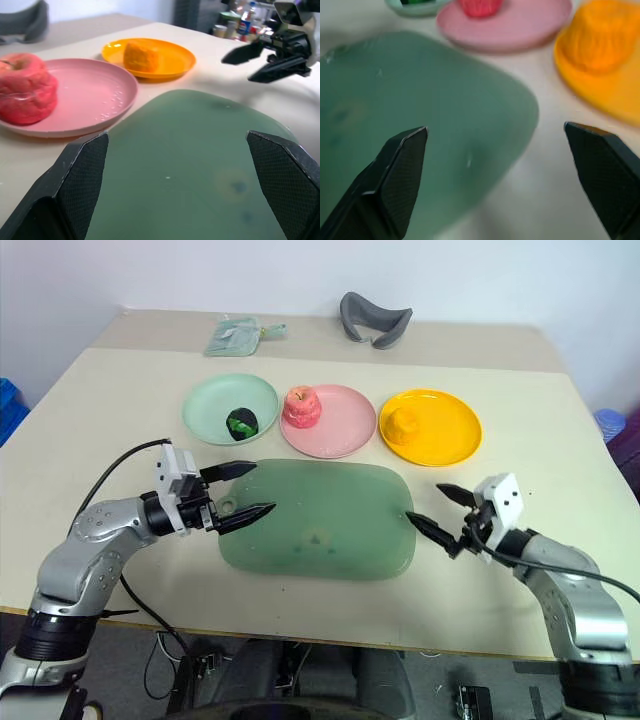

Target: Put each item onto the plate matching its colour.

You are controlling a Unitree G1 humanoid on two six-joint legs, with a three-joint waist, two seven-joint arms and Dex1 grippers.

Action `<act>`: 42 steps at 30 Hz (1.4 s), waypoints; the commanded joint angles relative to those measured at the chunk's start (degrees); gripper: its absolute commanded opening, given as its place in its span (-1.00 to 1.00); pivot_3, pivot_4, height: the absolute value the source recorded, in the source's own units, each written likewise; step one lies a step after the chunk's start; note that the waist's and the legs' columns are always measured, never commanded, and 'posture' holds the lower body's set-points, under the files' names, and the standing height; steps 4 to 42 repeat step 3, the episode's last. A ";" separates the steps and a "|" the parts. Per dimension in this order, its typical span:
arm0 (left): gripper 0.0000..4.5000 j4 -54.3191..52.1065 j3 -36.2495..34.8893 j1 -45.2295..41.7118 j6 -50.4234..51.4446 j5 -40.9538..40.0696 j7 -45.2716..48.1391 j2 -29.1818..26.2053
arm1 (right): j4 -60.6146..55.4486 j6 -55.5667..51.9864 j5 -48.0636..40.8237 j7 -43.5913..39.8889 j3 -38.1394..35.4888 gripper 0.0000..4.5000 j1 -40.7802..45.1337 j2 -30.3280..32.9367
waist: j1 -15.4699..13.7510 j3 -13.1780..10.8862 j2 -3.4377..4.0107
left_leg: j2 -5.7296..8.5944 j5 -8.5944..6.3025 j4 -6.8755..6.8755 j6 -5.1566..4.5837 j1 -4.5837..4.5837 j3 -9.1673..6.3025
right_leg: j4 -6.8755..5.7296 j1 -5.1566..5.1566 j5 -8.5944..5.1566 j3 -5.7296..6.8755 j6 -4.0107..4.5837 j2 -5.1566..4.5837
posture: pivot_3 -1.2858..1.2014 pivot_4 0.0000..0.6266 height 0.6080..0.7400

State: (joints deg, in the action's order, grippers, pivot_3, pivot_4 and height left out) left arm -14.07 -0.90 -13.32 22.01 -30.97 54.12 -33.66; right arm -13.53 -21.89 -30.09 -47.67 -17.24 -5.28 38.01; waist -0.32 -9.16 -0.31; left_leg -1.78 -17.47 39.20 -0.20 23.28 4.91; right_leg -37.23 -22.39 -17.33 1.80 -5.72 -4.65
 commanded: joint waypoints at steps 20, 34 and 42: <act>1.00 -0.84 0.25 -0.49 1.38 -0.78 2.71 -1.59 | -3.34 -0.30 -0.84 1.31 -4.67 0.97 -2.14 1.48 | -0.08 0.00 0.00 | -0.01 0.00 0.00 0.00 0.00 -0.01 | 0.01 0.00 0.00 0.00 0.00 0.02 | 0.03 -0.52 1.00; 1.00 -0.84 0.25 -0.49 1.38 -0.78 2.71 -1.59 | -3.34 -0.30 -0.84 1.31 -4.67 0.97 -2.14 1.48 | -0.08 0.00 0.00 | -0.01 0.00 0.00 0.00 0.00 -0.01 | 0.01 0.00 0.00 0.00 0.00 0.02 | 0.03 -0.52 1.00; 1.00 -0.84 0.25 -0.49 1.38 -0.78 2.71 -1.59 | -3.34 -0.30 -0.84 1.31 -4.67 0.97 -2.14 1.48 | -0.08 0.00 0.00 | -0.01 0.00 0.00 0.00 0.00 -0.01 | 0.01 0.00 0.00 0.00 0.00 0.02 | 0.03 -0.52 1.00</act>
